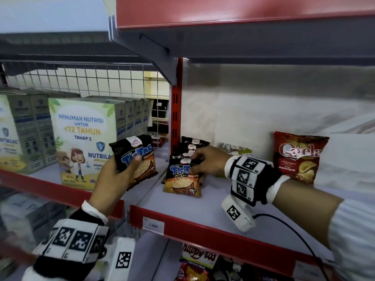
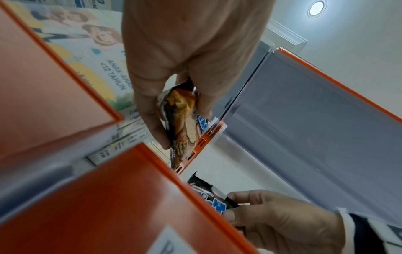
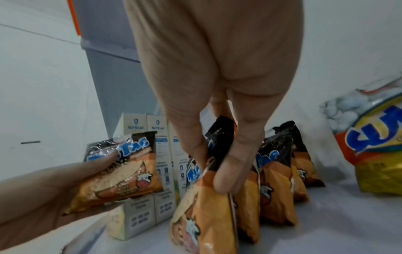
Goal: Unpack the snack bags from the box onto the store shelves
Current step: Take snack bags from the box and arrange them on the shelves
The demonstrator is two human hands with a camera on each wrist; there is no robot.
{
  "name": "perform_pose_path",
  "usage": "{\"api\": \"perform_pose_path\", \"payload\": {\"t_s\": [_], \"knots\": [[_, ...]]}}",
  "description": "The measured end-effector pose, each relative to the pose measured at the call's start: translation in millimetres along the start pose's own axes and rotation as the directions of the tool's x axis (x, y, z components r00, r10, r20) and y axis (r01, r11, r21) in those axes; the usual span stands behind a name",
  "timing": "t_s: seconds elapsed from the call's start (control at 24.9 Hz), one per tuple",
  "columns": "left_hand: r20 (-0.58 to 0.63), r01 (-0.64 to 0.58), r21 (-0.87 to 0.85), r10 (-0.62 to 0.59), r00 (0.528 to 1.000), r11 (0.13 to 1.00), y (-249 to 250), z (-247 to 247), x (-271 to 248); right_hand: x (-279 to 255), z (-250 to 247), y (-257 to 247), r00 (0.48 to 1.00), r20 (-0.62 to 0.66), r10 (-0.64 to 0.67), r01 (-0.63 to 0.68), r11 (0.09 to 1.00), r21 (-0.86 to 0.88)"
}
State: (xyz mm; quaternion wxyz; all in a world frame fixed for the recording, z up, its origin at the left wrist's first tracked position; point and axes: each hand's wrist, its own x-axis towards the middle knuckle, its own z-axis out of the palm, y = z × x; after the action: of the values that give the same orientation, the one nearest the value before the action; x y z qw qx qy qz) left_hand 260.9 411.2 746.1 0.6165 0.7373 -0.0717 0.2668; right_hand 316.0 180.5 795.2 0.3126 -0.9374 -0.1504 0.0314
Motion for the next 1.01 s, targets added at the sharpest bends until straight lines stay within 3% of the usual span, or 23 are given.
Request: {"api": "perform_pose_path", "payload": {"t_s": [0.08,0.2,0.32,0.44,0.56,0.68,0.8,1.01], "knots": [[0.023,0.009,0.027,-0.01,1.0,1.0,-6,-4,-1,6,7,4,0.999,-0.008,0.048,-0.048,0.998,0.033],[0.071,0.022,0.05,-0.026,0.997,0.999,-9,-4,-1,7,4,4,0.995,-0.081,0.059,-0.068,0.99,-0.122],[0.147,0.058,0.001,-0.057,0.988,0.998,-6,-2,-1,-4,-13,-11,0.98,-0.188,-0.056,0.053,0.998,-0.021],[0.231,0.074,-0.04,-0.063,0.971,0.996,1,7,-2,-23,-25,-34,0.969,-0.065,-0.238,0.245,0.953,0.175],[0.293,0.104,-0.017,-0.094,0.951,0.994,0,16,-2,-31,-16,-40,0.953,0.032,-0.301,0.299,0.953,0.057],[0.299,0.126,0.14,-0.163,0.94,0.982,-4,18,-7,-30,-6,-33,0.972,0.007,-0.235,0.235,0.967,-0.094],[0.257,0.123,0.217,-0.178,0.95,0.968,-5,17,-13,-26,-7,-27,0.995,-0.001,-0.101,0.101,0.995,-0.017],[0.231,0.089,0.292,-0.161,0.96,0.952,4,13,-21,-24,-3,-21,0.998,-0.042,-0.042,0.029,0.962,-0.273]]}}
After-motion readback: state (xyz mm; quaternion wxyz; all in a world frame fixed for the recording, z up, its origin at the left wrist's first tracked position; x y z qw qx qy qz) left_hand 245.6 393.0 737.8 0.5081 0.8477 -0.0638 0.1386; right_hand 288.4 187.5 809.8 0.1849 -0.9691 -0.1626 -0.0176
